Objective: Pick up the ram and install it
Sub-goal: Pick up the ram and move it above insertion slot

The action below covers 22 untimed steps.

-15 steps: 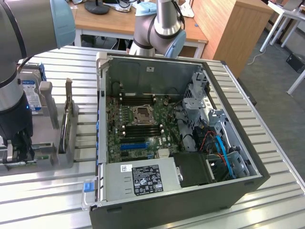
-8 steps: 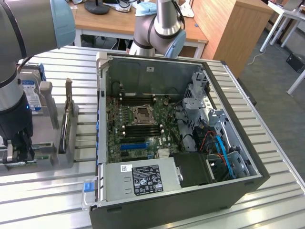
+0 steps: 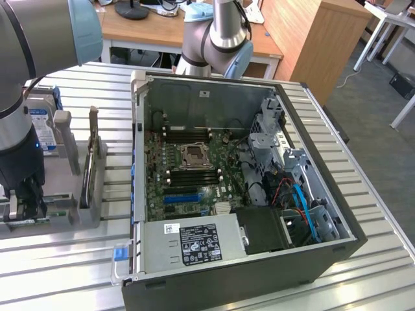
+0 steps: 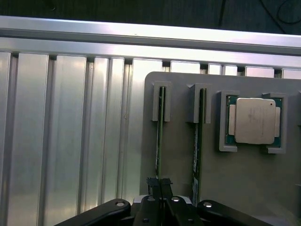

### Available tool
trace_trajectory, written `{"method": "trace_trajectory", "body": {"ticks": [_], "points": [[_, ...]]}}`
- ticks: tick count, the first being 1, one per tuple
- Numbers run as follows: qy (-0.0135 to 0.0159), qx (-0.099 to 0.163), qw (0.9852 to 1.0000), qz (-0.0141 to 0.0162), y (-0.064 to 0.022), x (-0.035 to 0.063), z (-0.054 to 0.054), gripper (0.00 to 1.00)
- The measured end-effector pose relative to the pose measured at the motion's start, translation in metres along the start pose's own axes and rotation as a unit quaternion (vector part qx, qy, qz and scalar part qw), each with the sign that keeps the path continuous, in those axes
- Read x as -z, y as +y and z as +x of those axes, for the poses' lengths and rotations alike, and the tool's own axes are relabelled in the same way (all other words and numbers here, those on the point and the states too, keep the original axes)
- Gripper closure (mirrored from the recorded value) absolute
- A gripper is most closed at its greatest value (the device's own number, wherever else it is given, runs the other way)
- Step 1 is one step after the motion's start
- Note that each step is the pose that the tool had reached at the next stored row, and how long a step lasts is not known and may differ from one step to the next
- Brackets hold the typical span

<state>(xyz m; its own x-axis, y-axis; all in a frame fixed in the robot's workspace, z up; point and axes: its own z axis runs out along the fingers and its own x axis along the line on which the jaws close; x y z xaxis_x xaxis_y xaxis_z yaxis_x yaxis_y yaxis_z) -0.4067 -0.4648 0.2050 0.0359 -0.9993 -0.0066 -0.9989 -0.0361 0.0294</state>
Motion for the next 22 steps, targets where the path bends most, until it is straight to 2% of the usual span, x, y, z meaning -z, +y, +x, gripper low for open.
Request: {"method": "trace_trajectory", "body": {"ticks": [6,11,17,22], "points": [[0.0004,0.0,1.0,-0.0001,0.0003,0.0121,0.0,0.88],[0.0009,0.0,1.0,-0.0001,0.0008,0.0269,0.0,0.88],[0.0011,0.0,1.0,0.0,0.0014,0.0488,0.0,0.88],[0.0012,0.0,1.0,-0.0001,0.0021,0.0713,0.0,0.88]]}}
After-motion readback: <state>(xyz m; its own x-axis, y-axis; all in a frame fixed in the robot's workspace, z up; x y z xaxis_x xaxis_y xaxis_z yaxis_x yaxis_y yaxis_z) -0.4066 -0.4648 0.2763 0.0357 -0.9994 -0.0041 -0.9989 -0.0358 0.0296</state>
